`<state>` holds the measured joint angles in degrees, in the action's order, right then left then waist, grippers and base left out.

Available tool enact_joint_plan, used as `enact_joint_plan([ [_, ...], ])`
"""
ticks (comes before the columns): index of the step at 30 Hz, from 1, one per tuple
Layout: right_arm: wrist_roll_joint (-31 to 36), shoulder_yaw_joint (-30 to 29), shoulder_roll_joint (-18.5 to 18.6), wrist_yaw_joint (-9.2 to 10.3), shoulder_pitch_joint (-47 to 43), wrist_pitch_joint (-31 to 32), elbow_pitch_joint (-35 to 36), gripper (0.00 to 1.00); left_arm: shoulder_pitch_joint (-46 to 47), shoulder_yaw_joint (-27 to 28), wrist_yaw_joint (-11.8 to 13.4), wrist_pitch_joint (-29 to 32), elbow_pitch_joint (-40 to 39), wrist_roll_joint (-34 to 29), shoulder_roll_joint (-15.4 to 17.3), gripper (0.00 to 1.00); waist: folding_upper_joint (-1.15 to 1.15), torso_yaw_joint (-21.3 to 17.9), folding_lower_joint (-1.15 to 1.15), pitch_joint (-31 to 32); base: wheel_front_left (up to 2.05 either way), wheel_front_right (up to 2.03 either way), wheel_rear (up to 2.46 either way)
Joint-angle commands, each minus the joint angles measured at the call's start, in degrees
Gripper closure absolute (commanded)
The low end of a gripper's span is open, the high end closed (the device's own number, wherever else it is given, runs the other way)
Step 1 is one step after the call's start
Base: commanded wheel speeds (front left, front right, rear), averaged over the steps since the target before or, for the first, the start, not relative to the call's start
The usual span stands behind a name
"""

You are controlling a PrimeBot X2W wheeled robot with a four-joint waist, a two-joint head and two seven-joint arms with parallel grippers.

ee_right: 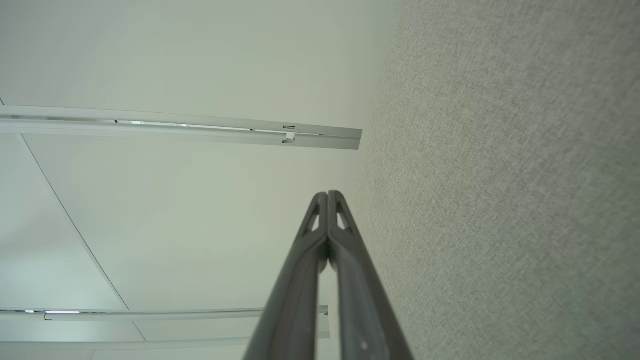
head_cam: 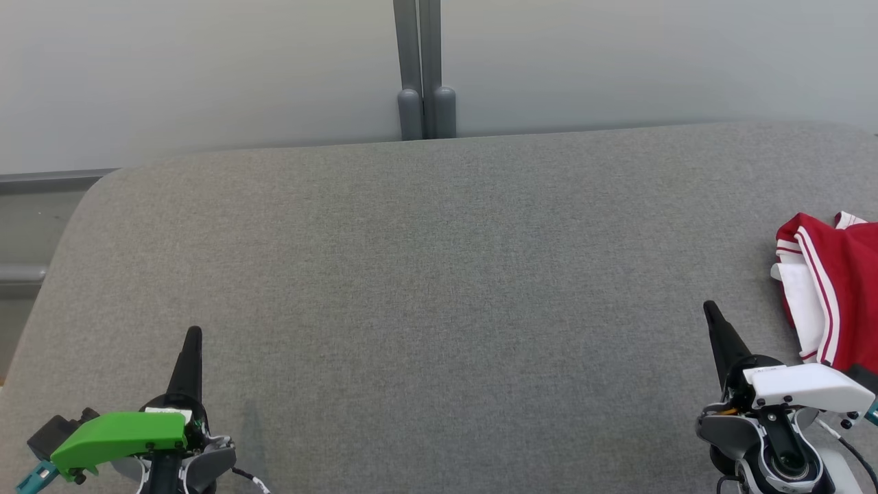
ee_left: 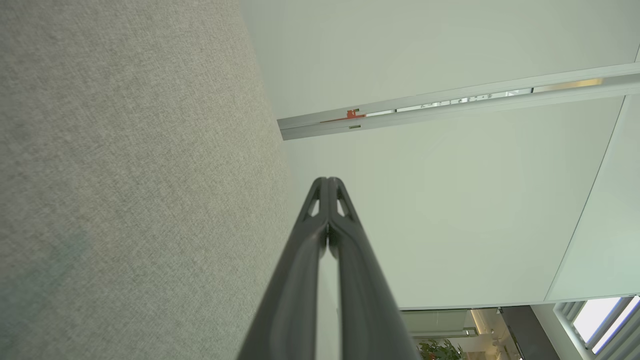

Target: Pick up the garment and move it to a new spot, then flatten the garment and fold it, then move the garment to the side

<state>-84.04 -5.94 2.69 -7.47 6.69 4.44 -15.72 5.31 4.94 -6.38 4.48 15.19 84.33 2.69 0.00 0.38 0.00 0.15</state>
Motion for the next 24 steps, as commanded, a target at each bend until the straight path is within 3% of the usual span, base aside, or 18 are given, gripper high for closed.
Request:
enact_joint_plan([
  [1, -1.3, -0.2, 0.3, -0.04, -0.4, 0.5, 0.6, 1.00, 1.0, 0.4, -0.4, 0.3, -0.4, 1.3, 0.3, 1.00, 0.00, 0.0, 0.00, 0.0, 0.00, 0.00, 0.00],
  [24, -8.6, -0.7, 0.3, -0.04, -0.8, 2.3, 1.9, 1.00, 1.2, 1.8, -1.3, 2.3, -1.3, 8.1, 0.3, 1.00, 0.00, -0.4, 0.00, -0.3, 0.00, 0.00, 0.00],
])
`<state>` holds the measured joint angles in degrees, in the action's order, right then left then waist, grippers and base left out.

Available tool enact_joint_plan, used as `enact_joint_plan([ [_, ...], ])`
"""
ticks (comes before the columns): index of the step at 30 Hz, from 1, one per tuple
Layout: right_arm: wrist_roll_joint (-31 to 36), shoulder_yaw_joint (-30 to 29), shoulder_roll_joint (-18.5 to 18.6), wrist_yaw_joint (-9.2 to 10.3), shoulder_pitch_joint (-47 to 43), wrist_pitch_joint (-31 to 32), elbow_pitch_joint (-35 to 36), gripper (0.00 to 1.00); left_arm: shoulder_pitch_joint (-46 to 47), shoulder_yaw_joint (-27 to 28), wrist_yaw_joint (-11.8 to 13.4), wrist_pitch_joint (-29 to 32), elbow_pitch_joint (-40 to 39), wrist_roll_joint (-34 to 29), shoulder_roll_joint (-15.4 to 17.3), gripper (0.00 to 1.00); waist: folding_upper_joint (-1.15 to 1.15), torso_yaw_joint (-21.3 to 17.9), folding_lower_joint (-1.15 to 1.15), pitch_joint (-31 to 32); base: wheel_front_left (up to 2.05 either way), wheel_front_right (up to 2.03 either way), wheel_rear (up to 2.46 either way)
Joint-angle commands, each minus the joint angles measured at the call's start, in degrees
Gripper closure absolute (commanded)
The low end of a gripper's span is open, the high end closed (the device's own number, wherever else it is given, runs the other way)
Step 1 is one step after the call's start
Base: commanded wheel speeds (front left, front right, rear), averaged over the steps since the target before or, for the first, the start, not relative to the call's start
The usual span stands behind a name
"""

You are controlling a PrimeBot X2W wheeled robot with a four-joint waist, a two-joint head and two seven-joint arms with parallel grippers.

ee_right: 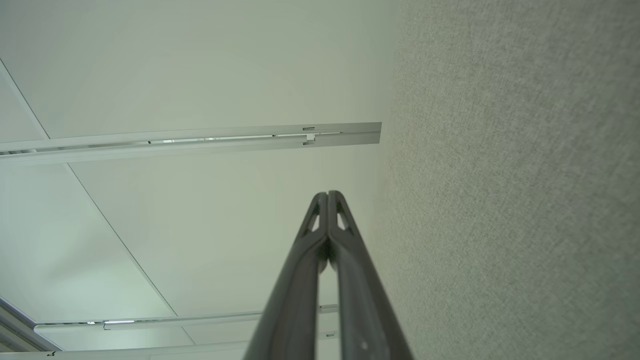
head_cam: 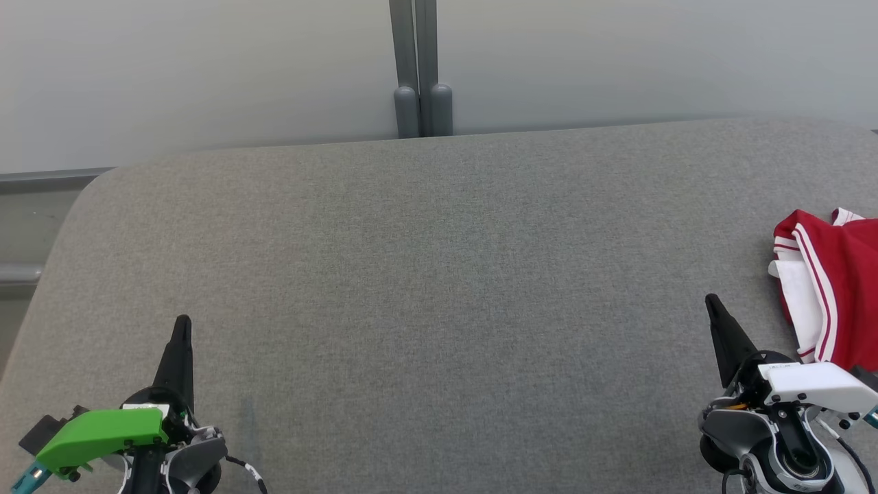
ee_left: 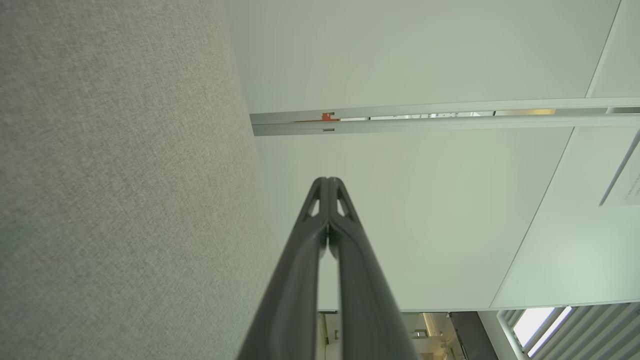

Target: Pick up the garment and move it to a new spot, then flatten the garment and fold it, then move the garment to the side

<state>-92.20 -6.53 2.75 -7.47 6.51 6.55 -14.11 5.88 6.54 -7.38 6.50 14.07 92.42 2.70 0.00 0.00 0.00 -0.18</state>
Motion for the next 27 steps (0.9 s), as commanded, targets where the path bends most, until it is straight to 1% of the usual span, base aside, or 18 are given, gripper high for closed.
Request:
enact_joint_plan([
  [1, -0.4, -0.1, 0.2, -0.04, -0.6, 0.2, 0.3, 1.00, 0.7, 0.1, -0.3, 0.2, -0.1, 0.0, 0.3, 1.00, 0.00, 0.0, 0.00, 0.0, 0.00, 0.00, 0.00],
  [27, -0.4, -0.1, 0.2, -0.04, -0.6, 0.2, 0.3, 1.00, 0.7, 0.1, -0.3, 0.2, -0.1, 0.0, 0.3, 1.00, 0.00, 0.0, 0.00, 0.0, 0.00, 0.00, 0.00],
])
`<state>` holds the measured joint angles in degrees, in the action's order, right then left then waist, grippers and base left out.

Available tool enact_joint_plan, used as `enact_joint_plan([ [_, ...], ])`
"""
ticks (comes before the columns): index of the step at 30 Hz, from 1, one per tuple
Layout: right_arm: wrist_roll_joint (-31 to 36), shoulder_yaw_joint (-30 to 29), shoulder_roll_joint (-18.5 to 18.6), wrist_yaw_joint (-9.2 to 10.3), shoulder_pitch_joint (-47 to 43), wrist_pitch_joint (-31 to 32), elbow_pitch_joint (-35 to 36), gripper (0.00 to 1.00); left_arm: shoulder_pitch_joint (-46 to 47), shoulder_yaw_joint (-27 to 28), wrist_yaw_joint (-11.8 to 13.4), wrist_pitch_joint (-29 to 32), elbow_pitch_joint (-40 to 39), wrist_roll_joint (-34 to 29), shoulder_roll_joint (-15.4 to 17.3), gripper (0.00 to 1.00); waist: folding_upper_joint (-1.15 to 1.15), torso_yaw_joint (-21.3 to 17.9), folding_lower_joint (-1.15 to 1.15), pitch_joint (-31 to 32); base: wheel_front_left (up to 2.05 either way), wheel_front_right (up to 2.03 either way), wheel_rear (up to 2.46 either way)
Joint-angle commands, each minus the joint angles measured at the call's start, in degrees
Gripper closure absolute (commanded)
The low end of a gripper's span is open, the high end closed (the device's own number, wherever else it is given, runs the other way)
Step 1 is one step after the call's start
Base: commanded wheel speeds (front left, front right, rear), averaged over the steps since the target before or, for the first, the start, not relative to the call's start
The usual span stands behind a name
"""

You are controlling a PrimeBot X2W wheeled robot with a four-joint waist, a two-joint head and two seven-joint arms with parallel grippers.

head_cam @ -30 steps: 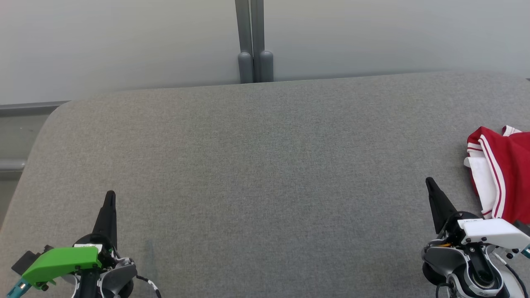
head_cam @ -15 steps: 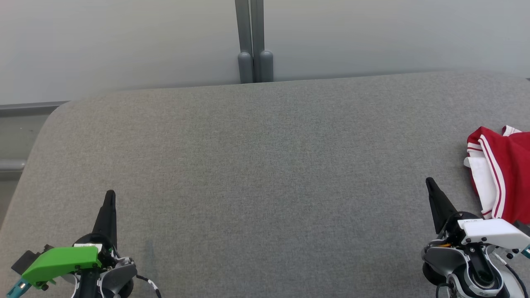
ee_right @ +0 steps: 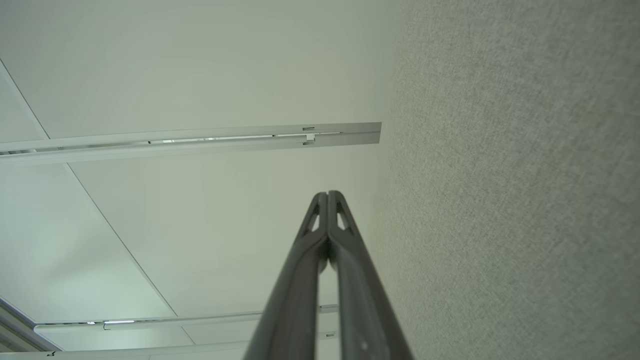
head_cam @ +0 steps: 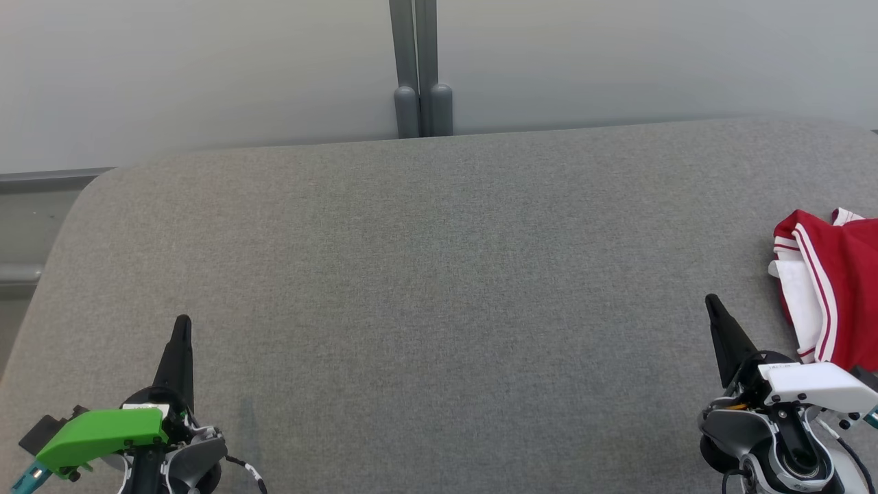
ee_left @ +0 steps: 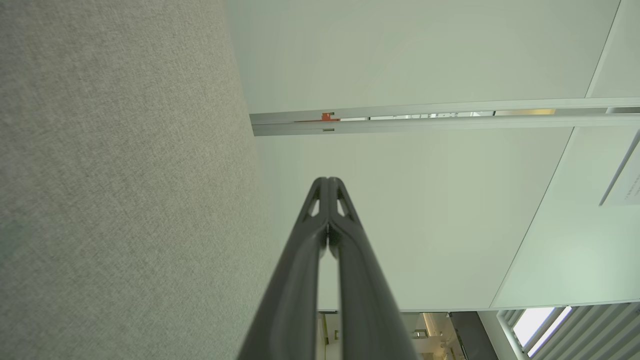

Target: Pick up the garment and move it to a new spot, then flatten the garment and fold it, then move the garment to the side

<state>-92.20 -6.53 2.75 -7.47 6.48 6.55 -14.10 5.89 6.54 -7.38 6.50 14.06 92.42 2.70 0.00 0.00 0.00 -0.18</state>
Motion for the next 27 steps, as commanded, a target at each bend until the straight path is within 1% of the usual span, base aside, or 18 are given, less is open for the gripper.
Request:
enact_joint_plan([
  [1, -0.4, -0.1, 0.2, -0.04, -0.5, 0.2, 0.3, 1.00, 0.7, 0.1, -0.3, 0.2, -0.1, 0.0, 0.3, 1.00, 0.00, 0.0, 0.00, 0.0, 0.00, 0.00, 0.00],
  [27, -0.4, -0.1, 0.2, -0.04, -0.6, 0.2, 0.3, 1.00, 0.7, 0.1, -0.3, 0.2, -0.1, 0.0, 0.3, 1.00, 0.00, 0.0, 0.00, 0.0, 0.00, 0.00, 0.00],
])
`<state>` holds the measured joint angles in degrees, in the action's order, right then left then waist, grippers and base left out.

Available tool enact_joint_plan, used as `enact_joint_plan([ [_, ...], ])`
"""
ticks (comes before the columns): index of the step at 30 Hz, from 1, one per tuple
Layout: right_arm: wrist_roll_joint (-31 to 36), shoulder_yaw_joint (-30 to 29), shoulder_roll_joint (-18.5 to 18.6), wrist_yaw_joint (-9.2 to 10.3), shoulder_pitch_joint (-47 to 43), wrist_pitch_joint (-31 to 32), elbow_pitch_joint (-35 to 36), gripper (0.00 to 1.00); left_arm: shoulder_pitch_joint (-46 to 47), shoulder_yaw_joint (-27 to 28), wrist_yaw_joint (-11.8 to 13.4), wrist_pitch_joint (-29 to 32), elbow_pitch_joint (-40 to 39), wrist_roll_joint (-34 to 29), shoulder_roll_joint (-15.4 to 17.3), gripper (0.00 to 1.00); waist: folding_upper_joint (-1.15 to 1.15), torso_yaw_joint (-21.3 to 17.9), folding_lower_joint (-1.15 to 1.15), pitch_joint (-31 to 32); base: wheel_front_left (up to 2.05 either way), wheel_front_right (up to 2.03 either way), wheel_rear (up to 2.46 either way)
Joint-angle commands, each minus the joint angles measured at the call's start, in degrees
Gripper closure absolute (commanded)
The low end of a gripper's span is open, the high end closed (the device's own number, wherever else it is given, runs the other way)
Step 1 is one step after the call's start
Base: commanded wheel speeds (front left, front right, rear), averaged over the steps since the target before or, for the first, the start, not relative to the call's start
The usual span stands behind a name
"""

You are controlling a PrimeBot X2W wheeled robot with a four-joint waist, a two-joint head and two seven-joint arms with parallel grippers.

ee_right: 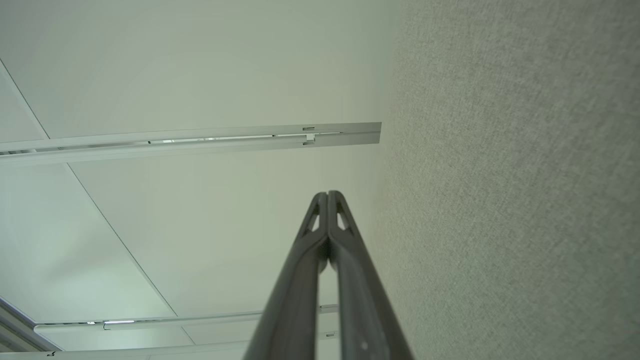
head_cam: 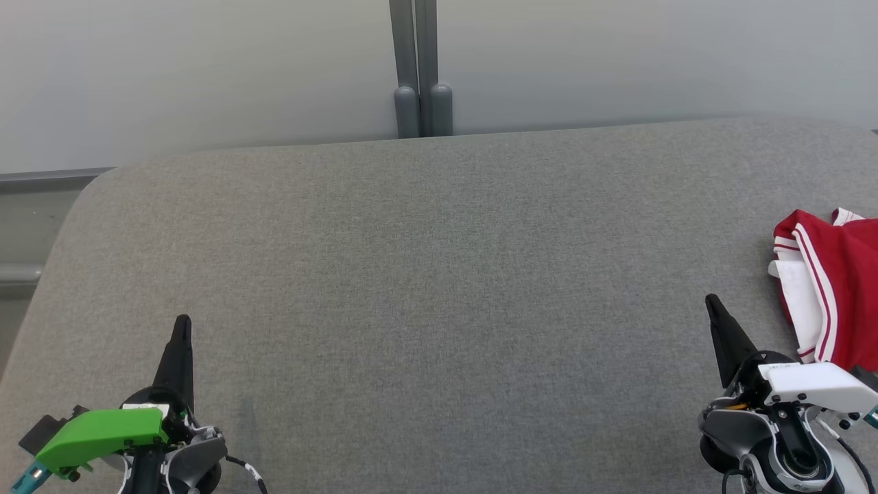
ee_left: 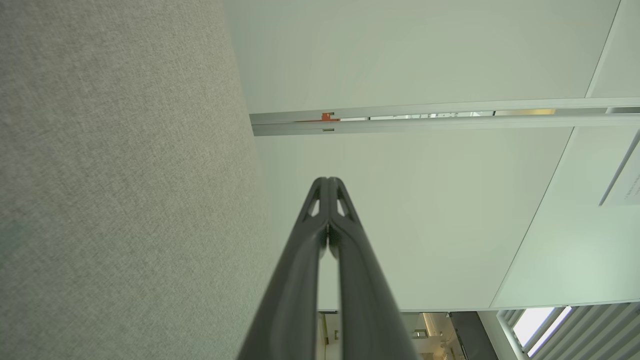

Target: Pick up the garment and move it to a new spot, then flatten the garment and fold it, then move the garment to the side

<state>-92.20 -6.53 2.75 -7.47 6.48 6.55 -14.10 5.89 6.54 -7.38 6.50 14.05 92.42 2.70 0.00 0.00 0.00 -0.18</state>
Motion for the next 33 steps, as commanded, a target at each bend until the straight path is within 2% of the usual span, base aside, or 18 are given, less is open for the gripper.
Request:
enact_joint_plan([
  [1, -0.4, -0.1, 0.2, -0.04, -0.6, 0.2, 0.3, 1.00, 0.7, 0.1, -0.3, 0.2, -0.1, 0.0, 0.3, 1.00, 0.00, 0.0, 0.00, 0.0, 0.00, 0.00, 0.00],
  [33, -0.4, -0.1, 0.2, -0.04, -0.6, 0.2, 0.3, 1.00, 0.7, 0.1, -0.3, 0.2, -0.1, 0.0, 0.3, 1.00, 0.00, 0.0, 0.00, 0.0, 0.00, 0.00, 0.00],
])
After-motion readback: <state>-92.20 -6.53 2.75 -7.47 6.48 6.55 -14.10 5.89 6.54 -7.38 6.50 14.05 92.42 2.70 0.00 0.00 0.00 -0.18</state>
